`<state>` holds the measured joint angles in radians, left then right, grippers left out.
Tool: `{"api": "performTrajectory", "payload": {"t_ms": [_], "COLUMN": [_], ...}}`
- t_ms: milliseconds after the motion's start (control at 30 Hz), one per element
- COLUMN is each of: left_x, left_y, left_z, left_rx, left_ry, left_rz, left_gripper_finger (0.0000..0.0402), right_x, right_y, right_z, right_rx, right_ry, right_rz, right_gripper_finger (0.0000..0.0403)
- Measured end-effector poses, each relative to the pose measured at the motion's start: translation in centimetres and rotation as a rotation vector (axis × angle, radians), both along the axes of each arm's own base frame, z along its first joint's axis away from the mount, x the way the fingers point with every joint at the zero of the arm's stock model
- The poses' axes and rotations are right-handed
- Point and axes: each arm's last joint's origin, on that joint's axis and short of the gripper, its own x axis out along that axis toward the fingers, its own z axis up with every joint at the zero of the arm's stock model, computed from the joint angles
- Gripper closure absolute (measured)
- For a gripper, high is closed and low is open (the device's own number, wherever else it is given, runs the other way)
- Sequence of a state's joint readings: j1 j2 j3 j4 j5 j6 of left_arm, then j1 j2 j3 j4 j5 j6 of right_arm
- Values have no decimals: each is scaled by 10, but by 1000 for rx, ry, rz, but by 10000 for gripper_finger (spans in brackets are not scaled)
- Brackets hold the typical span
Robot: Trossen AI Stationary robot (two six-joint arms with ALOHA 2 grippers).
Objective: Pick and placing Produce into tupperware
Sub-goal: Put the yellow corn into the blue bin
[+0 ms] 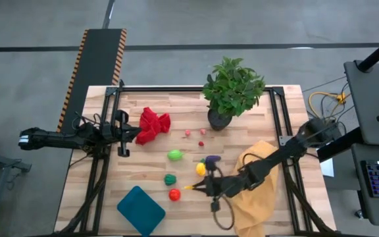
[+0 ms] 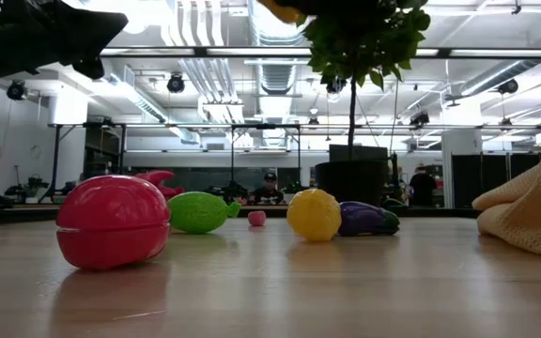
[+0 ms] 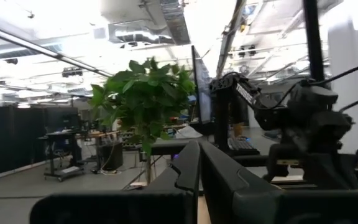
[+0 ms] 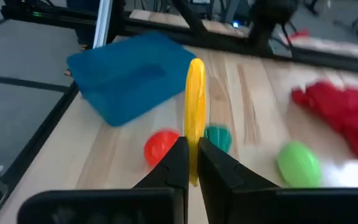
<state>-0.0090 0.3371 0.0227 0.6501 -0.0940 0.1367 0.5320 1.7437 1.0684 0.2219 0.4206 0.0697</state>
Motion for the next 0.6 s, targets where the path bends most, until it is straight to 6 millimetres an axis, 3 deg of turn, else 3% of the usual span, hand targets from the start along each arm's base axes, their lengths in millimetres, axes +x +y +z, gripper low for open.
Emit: {"api": "performTrajectory", "payload": {"t_ms": [267,467,600], "left_x": [0,0,3], "left_y": [-7,-15,-24], "left_z": [0,-3,-6], "left_rx": [-82,-167,-132], "left_ry": [6,69,101], "left_rz": [-288,-539,-603], "left_gripper_finger": [402,402,402], "right_x": [48,60,60], "right_y": [18,21,21], "right_z": [9,19,20], "right_rx": [-191,-180,-161], "right_ry": [-77,-116,-119], "right_rz": [-56,-70,-78], "right_gripper_finger": [386,386,386]}}
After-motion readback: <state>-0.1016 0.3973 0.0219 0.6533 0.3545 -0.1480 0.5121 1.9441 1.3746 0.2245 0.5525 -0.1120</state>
